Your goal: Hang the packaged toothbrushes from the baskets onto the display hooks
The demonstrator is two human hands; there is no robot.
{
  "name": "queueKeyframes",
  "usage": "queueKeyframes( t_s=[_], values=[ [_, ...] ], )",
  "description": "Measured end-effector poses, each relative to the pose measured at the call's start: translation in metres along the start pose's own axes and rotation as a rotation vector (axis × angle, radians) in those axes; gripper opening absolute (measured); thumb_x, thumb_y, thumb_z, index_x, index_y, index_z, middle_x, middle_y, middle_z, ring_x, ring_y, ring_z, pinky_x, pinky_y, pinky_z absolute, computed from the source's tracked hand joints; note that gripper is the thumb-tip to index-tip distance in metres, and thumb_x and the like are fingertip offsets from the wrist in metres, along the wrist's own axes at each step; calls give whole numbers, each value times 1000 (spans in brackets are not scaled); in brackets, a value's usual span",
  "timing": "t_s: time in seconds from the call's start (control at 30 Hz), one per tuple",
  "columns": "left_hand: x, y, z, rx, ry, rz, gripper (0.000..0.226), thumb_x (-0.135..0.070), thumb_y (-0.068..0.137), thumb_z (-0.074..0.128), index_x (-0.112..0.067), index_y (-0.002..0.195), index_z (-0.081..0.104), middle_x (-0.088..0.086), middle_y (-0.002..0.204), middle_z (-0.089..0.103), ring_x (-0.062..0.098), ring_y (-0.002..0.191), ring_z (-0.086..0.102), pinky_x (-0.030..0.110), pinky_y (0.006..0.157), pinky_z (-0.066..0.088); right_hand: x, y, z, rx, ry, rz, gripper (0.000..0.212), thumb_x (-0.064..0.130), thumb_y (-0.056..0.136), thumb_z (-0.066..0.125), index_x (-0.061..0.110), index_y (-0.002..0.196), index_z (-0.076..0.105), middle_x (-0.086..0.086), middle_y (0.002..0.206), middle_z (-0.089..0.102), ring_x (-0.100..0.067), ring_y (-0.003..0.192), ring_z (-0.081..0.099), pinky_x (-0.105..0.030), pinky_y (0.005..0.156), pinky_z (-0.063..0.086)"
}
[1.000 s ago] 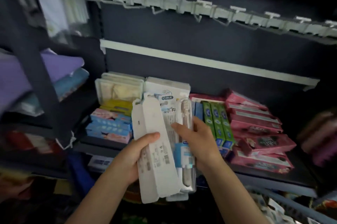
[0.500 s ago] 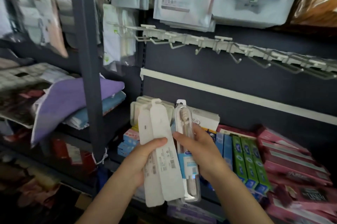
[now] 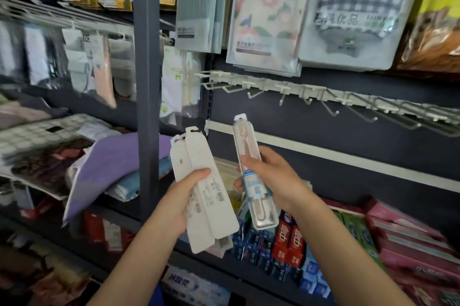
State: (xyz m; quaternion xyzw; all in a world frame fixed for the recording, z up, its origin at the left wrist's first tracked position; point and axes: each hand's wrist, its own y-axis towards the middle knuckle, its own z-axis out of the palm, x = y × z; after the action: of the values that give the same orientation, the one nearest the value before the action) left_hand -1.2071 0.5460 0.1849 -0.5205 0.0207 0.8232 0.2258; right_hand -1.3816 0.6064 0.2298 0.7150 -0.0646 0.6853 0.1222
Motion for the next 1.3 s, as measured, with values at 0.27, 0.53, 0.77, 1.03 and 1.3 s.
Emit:
queueKeyframes(
  t_s=[0.27, 0.53, 0.77, 1.03, 1.3],
  values=[
    [-10, 0, -7, 62, 24, 23, 12, -20, 92, 69, -18, 104, 70, 3, 80, 78, 26, 88, 69, 38, 71, 49, 2, 4, 8, -139, -50, -79, 21, 32, 104, 51, 17, 118, 52, -16, 72, 62, -29, 47, 53, -32, 48, 49],
    [-11, 8, 8, 125, 17, 24, 11, -19, 92, 69, -21, 102, 68, 0, 76, 78, 25, 88, 69, 38, 69, 47, 7, 11, -7, -236, -126, -237, 16, 34, 102, 58, 22, 113, 58, -25, 91, 68, -31, 63, 67, -36, 59, 59],
    [-7, 16, 12, 156, 24, 19, 19, -21, 90, 70, -20, 109, 69, 3, 86, 79, 26, 92, 70, 37, 70, 49, -5, 4, -12, -249, -112, -169, 19, 36, 104, 52, 20, 112, 58, -20, 75, 62, -28, 50, 55, -34, 48, 50],
    [-9, 18, 22, 177, 33, 18, 32, -21, 87, 73, -18, 118, 67, 6, 92, 79, 26, 90, 72, 37, 68, 51, 4, 9, -14, -312, -223, -228, 20, 38, 103, 53, 19, 109, 57, -16, 75, 63, -25, 50, 56, -33, 49, 51],
    [-18, 21, 24, 184, 47, 26, 16, -22, 89, 71, -21, 105, 69, 2, 79, 78, 24, 83, 71, 36, 67, 48, 16, 28, -9, -289, -363, -219, 37, 43, 105, 48, 6, 107, 53, -16, 75, 57, -13, 43, 54, -25, 41, 46]
  ],
)
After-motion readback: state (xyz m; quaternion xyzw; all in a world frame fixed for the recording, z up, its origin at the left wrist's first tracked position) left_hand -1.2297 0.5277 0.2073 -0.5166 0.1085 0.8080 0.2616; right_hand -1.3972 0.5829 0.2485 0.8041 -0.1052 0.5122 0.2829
